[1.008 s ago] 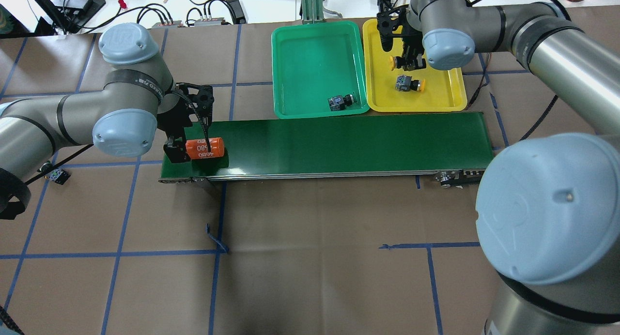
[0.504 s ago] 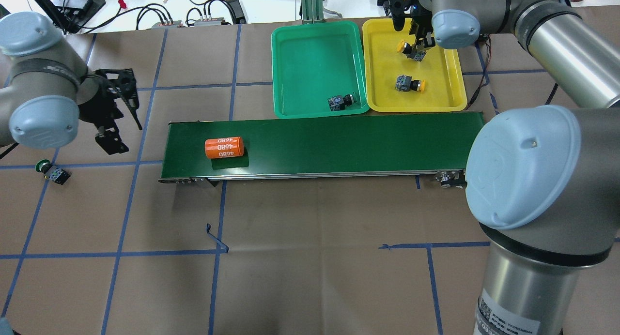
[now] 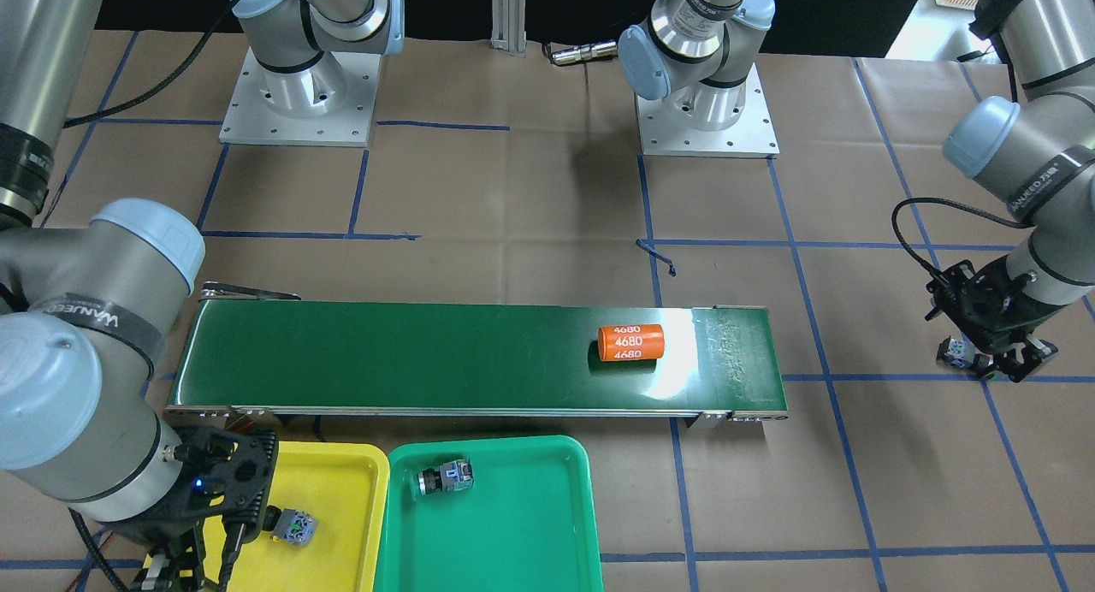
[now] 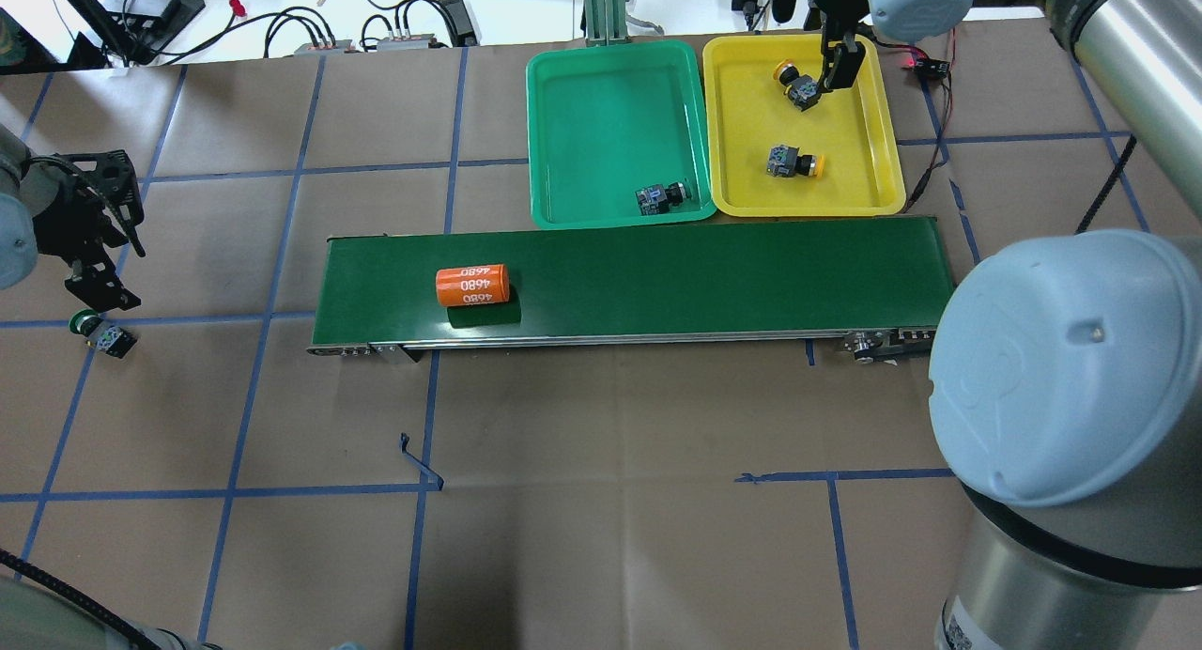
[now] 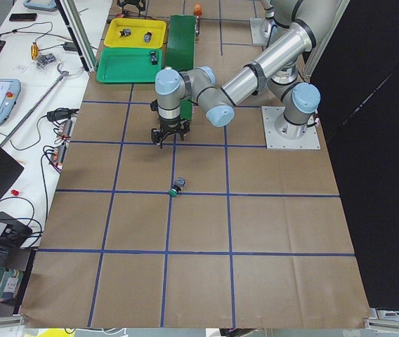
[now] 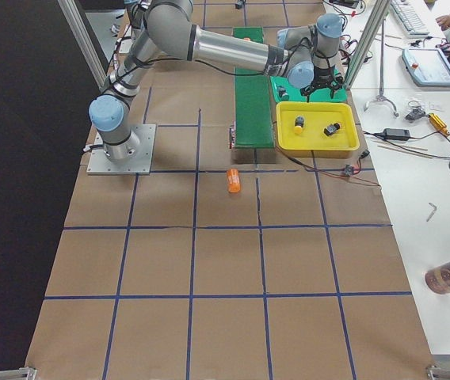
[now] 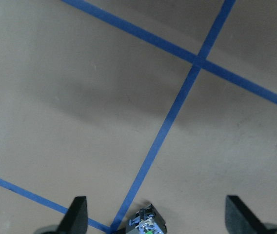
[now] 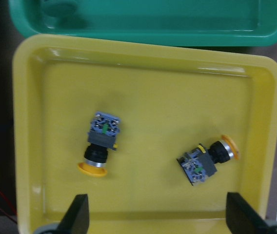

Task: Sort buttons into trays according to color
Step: 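Grasp a green-capped button from table with left while right moves over belt, then carry the green-capped button onto the belt with left gripper and release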

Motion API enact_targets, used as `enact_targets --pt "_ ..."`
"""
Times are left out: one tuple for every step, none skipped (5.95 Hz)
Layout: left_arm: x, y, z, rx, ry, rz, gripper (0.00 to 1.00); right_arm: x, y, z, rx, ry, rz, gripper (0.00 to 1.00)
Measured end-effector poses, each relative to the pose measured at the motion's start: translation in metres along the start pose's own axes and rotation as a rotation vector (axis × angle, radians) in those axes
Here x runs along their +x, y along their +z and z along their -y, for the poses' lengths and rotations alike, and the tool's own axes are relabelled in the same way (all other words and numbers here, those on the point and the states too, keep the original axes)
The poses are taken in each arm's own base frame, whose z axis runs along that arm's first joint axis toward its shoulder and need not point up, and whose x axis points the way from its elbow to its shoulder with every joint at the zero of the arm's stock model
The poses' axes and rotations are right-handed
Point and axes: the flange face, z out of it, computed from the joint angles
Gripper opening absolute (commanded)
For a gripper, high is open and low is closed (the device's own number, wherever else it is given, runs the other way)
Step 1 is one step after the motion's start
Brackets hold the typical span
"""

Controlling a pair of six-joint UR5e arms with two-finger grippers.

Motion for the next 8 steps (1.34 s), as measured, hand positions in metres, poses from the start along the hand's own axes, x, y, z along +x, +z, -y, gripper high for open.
enact_targets --pt "-0.004 0.022 -0.031 0.001 0.113 -0.01 0.98 -0.029 -0.027 0.012 0.005 0.019 0.09 1.0" --pt "-0.009 0.045 -0.053 -0.003 0.239 -0.001 0.98 -0.061 -0.042 0.031 0.006 0.016 0.144 1.0" --pt "-0.012 0.067 -0.068 -0.006 0.341 0.006 0.98 -0.098 -0.046 0.055 0.006 0.011 0.18 1.0" --pt "-0.009 0.081 -0.077 -0.002 0.43 -0.001 0.96 -0.135 -0.045 0.07 0.004 0.016 0.21 1.0" --pt "-0.001 0.092 -0.081 0.009 0.509 -0.018 0.96 -0.163 -0.046 0.077 0.004 0.02 0.214 1.0" --pt "0.005 0.101 -0.082 0.023 0.548 -0.029 0.79 -0.182 -0.05 0.083 0.005 0.029 0.185 1.0" --pt "0.007 0.106 -0.083 0.038 0.571 -0.029 0.42 -0.194 -0.052 0.094 0.004 0.049 0.161 1.0" --pt "0.005 0.108 -0.083 0.047 0.592 -0.018 0.16 -0.199 -0.052 0.103 0.002 0.063 0.153 1.0"
